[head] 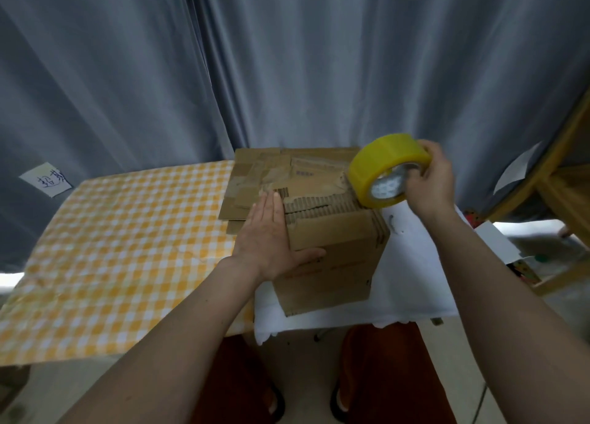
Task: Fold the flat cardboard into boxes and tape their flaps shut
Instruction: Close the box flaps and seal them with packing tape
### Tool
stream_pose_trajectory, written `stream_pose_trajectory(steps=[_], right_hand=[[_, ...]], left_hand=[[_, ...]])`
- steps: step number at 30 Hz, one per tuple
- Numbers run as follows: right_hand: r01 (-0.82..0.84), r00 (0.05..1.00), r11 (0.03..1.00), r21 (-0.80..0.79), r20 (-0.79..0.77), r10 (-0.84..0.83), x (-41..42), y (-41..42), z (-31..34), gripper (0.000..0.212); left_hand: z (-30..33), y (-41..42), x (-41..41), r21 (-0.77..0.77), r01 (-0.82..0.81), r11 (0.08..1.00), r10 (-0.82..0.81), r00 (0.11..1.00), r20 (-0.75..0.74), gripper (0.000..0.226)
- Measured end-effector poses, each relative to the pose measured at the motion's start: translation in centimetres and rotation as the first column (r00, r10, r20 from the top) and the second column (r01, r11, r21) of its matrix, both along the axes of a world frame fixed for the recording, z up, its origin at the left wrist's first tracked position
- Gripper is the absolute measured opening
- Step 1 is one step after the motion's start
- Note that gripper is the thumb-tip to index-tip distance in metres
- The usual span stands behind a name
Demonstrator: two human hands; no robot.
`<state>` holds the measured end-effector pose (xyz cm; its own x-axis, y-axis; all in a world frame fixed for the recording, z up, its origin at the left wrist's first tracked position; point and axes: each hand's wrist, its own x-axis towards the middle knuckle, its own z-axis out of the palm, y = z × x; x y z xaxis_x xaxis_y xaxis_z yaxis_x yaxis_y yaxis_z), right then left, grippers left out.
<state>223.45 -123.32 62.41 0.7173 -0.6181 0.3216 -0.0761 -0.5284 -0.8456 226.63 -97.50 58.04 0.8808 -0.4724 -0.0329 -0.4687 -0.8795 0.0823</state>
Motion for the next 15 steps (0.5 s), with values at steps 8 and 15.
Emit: stream_pose_trajectory(steps=[8,15], right_hand=[[0.132,0.977,0.976,-0.174,-0.144,-0.157,-0.9,-2.5,-3.0,0.047],[0.116,0.987,0.987,-0.11,-0.102,-0.127,0.0,-2.9,-4.2,0.045]], left_hand=[[0.3,-0.3,-0.2,0.011,0.014,1.0,-0.014,1.0,0.012,0.139],[0.2,-0.3,-0.1,0.014,-0.004,1.0,0.004,1.0,0.015,0.139]])
